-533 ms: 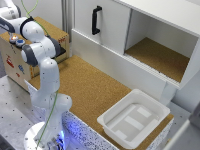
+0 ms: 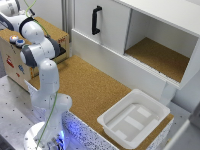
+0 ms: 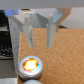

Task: Go towards the purple block and grasp it

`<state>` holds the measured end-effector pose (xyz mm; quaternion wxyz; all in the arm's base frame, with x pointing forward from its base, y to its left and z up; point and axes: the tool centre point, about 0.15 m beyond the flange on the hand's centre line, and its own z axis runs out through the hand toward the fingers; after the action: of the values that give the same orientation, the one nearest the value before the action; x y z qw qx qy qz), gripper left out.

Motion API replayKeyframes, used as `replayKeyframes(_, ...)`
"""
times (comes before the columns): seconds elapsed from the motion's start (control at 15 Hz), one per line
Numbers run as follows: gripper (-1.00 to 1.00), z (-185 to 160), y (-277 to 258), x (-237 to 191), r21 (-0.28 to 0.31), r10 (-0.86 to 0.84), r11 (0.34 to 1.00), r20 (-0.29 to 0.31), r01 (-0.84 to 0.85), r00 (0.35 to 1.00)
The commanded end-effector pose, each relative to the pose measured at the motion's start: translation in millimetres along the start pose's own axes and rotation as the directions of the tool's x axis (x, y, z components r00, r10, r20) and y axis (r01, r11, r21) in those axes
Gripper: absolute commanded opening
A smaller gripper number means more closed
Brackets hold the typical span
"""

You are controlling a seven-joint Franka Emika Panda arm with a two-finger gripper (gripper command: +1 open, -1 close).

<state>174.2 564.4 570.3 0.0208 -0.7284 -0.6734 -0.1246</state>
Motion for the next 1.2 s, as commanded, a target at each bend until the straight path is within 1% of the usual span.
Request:
replayKeyframes(0.0,1.0,-8,65,-27,-0.017,-0.047,0.999,0.048,0.048,0.998)
replayKeyframes(0.07,1.0,-8,77,-32,-0.03,-0.066,0.997,0.033,0.067,0.997)
replayKeyframes(0.13,1.0,-5,86,-37,-0.038,-0.083,0.996,0.038,0.085,0.996)
replayKeyframes(0.2,1.0,-2,97,-46,-0.031,-0.106,0.994,0.037,0.107,0.994)
replayKeyframes(0.27,1.0,2,105,-54,-0.03,-0.131,0.991,0.051,0.133,0.99)
replayKeyframes(0.4,1.0,8,119,-71,-0.012,-0.141,0.99,0.057,0.142,0.988)
replayKeyframes(0.67,1.0,33,135,-101,0.086,-0.143,0.987,0.069,0.136,0.987)
replayKeyframes(0.73,1.0,40,136,-106,0.093,-0.145,0.986,0.086,0.137,0.986)
replayKeyframes(0.8,1.0,45,139,-110,0.126,-0.117,0.986,0.07,0.108,0.991)
replayKeyframes(0.87,1.0,55,143,-116,0.108,-0.103,0.99,0.074,0.095,0.992)
replayKeyframes(0.93,1.0,65,147,-120,0.116,-0.073,0.991,0.084,0.063,0.994)
replayKeyframes(1.0,1.0,76,153,-123,0.11,-0.046,0.993,0.082,0.037,0.996)
replayKeyframes(1.07,1.0,85,159,-123,0.114,-0.01,0.993,0.068,0.002,0.998)
replayKeyframes(1.13,1.0,96,164,-122,0.089,-0.005,0.996,0.072,-0.001,0.997)
